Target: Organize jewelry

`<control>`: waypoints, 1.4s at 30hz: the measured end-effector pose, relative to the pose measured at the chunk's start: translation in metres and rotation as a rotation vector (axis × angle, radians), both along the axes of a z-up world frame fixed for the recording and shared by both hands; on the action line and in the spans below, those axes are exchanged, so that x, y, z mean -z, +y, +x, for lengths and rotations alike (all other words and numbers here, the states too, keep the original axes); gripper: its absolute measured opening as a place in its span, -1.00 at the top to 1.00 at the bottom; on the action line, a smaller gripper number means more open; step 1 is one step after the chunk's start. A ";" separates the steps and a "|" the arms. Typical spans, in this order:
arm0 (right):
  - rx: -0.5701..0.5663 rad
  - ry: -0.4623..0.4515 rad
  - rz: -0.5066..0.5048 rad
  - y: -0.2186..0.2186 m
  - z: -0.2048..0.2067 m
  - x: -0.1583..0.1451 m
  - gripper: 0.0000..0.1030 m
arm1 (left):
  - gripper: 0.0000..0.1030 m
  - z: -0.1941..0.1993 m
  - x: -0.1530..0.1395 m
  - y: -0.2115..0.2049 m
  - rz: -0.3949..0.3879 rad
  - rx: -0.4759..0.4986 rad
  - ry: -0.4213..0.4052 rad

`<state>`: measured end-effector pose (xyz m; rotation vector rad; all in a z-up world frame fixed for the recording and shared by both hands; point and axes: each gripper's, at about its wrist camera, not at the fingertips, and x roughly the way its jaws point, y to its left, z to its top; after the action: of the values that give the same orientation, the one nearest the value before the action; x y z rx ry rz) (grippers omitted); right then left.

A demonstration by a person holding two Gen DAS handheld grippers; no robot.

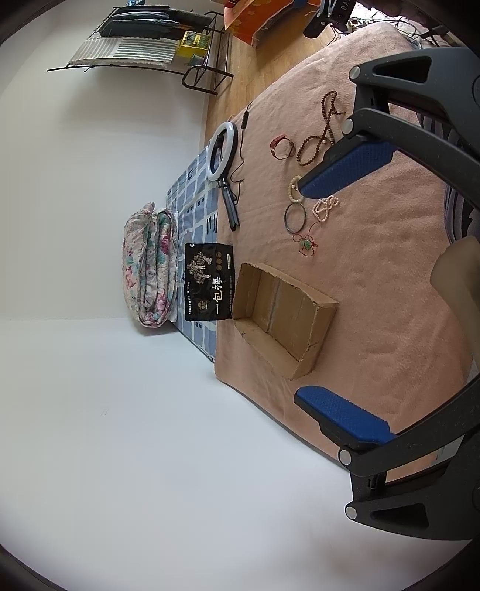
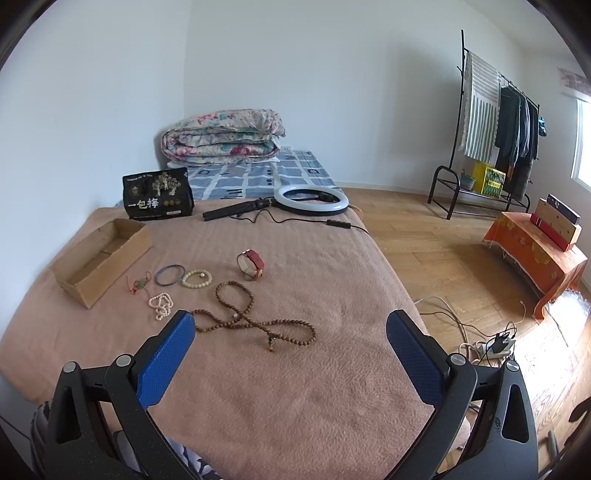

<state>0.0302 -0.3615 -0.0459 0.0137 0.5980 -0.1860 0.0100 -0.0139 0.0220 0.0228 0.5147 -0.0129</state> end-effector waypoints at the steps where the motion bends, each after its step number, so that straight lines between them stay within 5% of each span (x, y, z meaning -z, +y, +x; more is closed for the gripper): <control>1: 0.000 0.002 -0.001 0.000 0.000 0.001 -0.99 | -1.00 0.002 0.002 -0.001 -0.001 0.001 0.002; 27: -0.054 0.044 -0.027 -0.006 0.038 0.019 -0.99 | -1.00 0.051 0.047 -0.008 0.031 0.042 0.075; 33: -0.126 0.062 -0.006 -0.018 0.059 0.032 -0.99 | -0.99 0.080 0.068 -0.016 0.046 0.136 0.132; 42: -0.276 0.221 -0.023 -0.026 0.101 0.068 -0.99 | -0.59 0.122 0.107 -0.043 0.014 0.277 0.265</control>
<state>0.1310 -0.3876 -0.1143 -0.1125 0.8110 0.0747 0.1325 -0.0569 -0.0846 0.1076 0.7733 -0.2865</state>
